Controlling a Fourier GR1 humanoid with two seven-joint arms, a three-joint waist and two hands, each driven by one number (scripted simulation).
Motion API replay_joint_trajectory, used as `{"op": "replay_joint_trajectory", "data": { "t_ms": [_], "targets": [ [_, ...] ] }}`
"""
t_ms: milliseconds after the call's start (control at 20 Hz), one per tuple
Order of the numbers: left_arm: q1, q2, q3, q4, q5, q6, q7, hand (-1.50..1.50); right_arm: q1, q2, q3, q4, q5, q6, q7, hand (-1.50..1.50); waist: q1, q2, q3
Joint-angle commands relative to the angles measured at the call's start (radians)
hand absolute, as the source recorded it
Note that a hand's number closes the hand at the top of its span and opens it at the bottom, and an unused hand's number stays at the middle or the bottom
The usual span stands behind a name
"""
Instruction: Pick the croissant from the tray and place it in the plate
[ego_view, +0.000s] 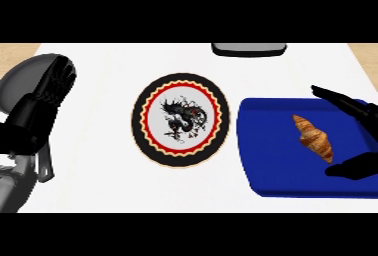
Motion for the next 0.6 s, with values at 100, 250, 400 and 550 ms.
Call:
{"op": "replay_joint_trajectory", "data": {
  "t_ms": [100,250,400,550],
  "targets": [
    [-0.006,0.001,0.013,0.013,-0.016,-0.010,-0.016,0.00,-0.037,-0.147,0.095,-0.128,0.126,0.137,0.290,-1.50,0.000,0.000,0.000],
    [-0.029,-0.025,0.010,0.033,-0.005,-0.023,-0.015,0.00,-0.073,-0.151,0.149,-0.108,0.147,0.248,0.385,-1.50,0.011,0.007,0.001],
    [-0.050,-0.041,0.015,0.072,-0.031,-0.028,-0.012,0.00,-0.106,-0.088,0.169,-0.109,0.171,0.307,0.456,-1.50,0.010,0.007,0.003],
    [0.033,-0.035,0.028,-0.005,-0.040,-0.047,-0.017,0.00,-0.081,-0.080,0.145,-0.081,0.232,0.323,0.454,-1.50,0.012,0.005,0.003]
  ]
}}
